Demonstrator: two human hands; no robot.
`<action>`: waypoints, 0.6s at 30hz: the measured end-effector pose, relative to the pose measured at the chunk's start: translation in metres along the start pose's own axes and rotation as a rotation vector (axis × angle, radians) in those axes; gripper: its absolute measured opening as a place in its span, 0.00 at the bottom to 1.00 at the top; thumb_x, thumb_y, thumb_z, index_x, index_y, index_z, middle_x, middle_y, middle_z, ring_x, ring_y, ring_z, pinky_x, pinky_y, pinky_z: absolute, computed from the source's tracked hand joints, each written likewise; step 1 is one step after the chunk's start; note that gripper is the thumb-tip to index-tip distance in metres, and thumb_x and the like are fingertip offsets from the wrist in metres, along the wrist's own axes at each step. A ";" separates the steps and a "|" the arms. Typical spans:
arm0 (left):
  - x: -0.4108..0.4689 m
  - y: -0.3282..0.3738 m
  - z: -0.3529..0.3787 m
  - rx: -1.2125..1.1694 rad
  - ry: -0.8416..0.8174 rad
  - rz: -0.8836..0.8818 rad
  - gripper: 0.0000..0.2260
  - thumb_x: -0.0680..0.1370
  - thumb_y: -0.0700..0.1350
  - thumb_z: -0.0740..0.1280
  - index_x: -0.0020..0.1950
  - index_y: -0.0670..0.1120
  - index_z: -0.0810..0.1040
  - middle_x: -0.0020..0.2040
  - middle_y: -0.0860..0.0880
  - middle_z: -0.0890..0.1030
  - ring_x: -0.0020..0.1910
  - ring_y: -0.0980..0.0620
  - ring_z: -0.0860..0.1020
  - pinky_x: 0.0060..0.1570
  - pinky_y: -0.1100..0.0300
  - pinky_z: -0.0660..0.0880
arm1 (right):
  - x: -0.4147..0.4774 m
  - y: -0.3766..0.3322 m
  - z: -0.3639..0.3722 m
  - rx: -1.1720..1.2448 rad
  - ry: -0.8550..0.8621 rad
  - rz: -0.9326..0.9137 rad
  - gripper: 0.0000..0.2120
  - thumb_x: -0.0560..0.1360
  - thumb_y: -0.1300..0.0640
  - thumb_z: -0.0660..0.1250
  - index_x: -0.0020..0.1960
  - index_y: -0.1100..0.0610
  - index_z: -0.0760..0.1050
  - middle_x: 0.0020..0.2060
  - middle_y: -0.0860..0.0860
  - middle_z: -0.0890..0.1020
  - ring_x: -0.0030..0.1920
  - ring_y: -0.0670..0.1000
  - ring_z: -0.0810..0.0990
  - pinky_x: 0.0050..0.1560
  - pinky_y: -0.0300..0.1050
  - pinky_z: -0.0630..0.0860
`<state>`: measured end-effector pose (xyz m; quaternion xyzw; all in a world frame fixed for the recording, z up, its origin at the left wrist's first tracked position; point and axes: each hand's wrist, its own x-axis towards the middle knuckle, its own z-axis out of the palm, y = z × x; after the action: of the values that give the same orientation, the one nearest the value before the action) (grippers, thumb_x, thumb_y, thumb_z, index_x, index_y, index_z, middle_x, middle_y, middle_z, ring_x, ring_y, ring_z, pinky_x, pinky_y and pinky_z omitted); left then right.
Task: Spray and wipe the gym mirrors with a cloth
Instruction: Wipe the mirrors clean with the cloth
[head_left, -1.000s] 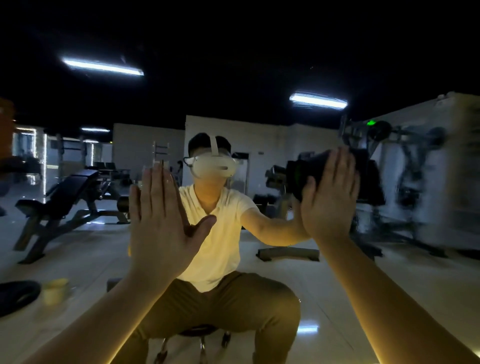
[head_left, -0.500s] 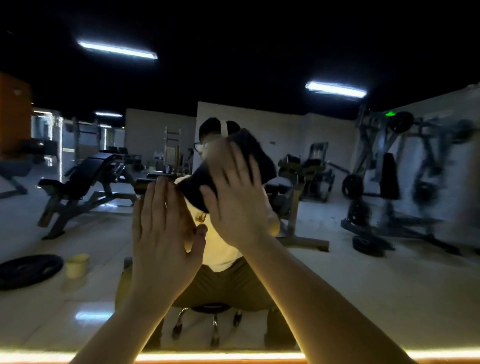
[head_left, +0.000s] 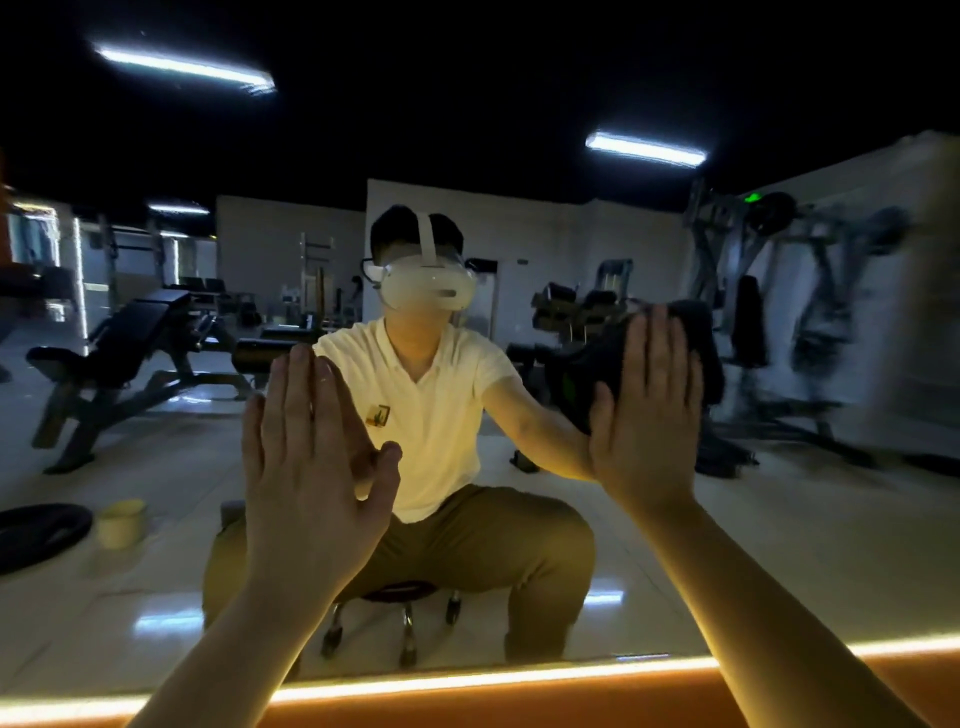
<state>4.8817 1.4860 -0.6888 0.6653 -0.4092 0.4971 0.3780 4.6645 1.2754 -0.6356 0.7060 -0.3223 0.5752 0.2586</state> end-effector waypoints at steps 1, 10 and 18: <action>0.000 0.000 -0.001 -0.007 -0.005 0.000 0.41 0.80 0.58 0.66 0.83 0.35 0.57 0.84 0.35 0.56 0.84 0.37 0.55 0.80 0.36 0.55 | -0.004 0.002 0.001 0.005 0.006 0.079 0.31 0.85 0.48 0.47 0.83 0.63 0.53 0.82 0.60 0.55 0.83 0.60 0.53 0.80 0.63 0.54; 0.003 -0.022 -0.022 -0.168 -0.095 0.028 0.35 0.80 0.54 0.67 0.83 0.41 0.63 0.84 0.44 0.61 0.84 0.47 0.58 0.81 0.41 0.58 | 0.048 -0.127 -0.002 0.128 0.025 0.034 0.32 0.85 0.48 0.49 0.84 0.63 0.50 0.83 0.61 0.52 0.83 0.60 0.49 0.82 0.60 0.48; 0.004 -0.064 -0.056 -0.295 0.101 -0.240 0.14 0.77 0.44 0.63 0.60 0.42 0.81 0.58 0.46 0.80 0.57 0.46 0.76 0.55 0.56 0.68 | 0.069 -0.259 -0.009 0.096 -0.094 -0.609 0.31 0.84 0.46 0.46 0.84 0.59 0.52 0.83 0.58 0.52 0.83 0.58 0.48 0.82 0.58 0.44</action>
<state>4.9212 1.5608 -0.6786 0.6210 -0.3756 0.4159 0.5480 4.8624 1.4418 -0.5645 0.8073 -0.0801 0.4526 0.3701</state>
